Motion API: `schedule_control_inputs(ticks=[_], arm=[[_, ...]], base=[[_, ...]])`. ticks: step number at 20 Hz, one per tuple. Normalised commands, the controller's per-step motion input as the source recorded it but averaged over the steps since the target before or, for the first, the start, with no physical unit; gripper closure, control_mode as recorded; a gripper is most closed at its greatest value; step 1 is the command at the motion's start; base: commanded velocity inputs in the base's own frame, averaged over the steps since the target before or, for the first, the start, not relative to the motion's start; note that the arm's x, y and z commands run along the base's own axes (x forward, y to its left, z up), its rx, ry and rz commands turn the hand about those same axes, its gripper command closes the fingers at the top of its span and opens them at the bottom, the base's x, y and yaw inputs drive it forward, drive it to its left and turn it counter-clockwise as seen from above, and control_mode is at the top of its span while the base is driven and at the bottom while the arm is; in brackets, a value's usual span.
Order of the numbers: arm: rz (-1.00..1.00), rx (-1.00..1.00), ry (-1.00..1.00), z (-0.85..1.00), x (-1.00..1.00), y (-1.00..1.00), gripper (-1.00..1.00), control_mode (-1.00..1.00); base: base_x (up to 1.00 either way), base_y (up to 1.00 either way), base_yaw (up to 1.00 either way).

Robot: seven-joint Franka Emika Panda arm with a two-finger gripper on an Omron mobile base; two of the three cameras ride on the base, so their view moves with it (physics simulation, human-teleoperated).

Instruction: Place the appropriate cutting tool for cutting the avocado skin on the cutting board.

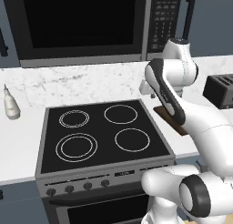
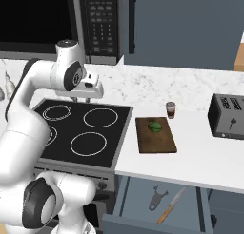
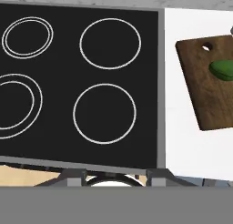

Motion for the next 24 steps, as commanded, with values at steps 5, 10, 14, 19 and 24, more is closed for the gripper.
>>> schedule_control_inputs(ticks=[5, 10, 14, 19, 24], arm=[[0.0, 0.0, 0.0, -0.11, -0.27, -0.22, -1.0, -1.0], [-0.01, 0.0, 0.0, -0.43, -0.58, -0.78, -1.0, -1.0], [-0.08, 0.0, 0.03, -0.47, -0.56, -1.0, -1.0, -1.0], [-0.09, 0.0, 0.03, -0.43, -0.46, -1.0, -1.0, -1.0], [-0.06, 0.0, 0.02, -0.61, -0.45, -1.0, -1.0, -1.0]], base=[[0.0, 0.0, 0.0], [0.0, 0.0, 0.0], [0.0, 0.0, 0.0], [0.0, 0.0, 0.0], [0.0, 0.0, 0.0]])
